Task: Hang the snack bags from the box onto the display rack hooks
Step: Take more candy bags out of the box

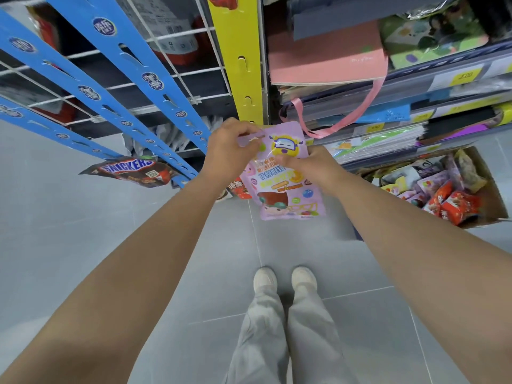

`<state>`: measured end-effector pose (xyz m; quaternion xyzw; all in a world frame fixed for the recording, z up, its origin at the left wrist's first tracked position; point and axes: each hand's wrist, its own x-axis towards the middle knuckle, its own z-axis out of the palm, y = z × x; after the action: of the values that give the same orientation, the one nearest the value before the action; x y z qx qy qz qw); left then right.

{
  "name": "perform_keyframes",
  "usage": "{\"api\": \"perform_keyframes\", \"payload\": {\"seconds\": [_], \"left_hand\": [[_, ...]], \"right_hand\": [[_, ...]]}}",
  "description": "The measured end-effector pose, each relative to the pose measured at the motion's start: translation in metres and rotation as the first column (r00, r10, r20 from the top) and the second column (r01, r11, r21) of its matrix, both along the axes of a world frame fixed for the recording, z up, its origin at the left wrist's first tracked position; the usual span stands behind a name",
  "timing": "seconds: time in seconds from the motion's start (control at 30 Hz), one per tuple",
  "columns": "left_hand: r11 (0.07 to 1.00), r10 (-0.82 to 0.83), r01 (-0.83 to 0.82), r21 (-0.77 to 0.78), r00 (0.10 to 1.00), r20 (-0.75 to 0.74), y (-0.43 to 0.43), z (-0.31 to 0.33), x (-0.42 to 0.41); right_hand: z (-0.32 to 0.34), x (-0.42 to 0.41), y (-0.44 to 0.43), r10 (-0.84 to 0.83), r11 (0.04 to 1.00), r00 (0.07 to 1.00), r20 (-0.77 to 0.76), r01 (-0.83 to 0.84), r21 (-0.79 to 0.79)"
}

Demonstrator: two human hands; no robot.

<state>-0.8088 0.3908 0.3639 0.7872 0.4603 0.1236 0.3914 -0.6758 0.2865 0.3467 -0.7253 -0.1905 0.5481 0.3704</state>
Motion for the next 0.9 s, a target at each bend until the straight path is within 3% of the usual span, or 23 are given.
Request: {"api": "perform_keyframes", "payload": {"seconds": [0.1,0.23,0.4,0.47,0.6,0.9], "left_hand": [[0.995,0.054,-0.045,-0.094,0.994,0.096,0.008,0.007,-0.002],[0.989,0.144,-0.149,0.014,0.975,0.17,0.01,0.006,-0.006],[0.982,0.18,-0.188,0.029,0.968,0.175,0.008,0.006,0.002],[0.979,0.165,-0.183,0.091,0.97,0.178,0.006,0.006,0.008],[0.964,0.182,-0.207,0.168,0.971,0.154,0.009,0.006,0.017],[0.96,0.219,-0.247,0.131,0.956,0.197,0.022,0.004,0.02]], "right_hand": [[-0.001,-0.008,0.007,-0.06,0.997,0.996,-0.07,0.063,0.036],[-0.006,-0.014,0.01,-0.132,0.985,0.986,-0.106,0.143,0.101],[-0.02,-0.013,0.011,-0.246,0.963,0.93,0.273,0.203,0.176],[-0.022,-0.01,0.012,-0.249,0.963,0.901,0.356,0.191,0.19],[-0.019,-0.004,0.018,-0.217,0.967,0.873,0.436,0.132,0.216],[-0.021,0.0,0.025,-0.207,0.961,0.865,0.457,0.092,0.26]]}}
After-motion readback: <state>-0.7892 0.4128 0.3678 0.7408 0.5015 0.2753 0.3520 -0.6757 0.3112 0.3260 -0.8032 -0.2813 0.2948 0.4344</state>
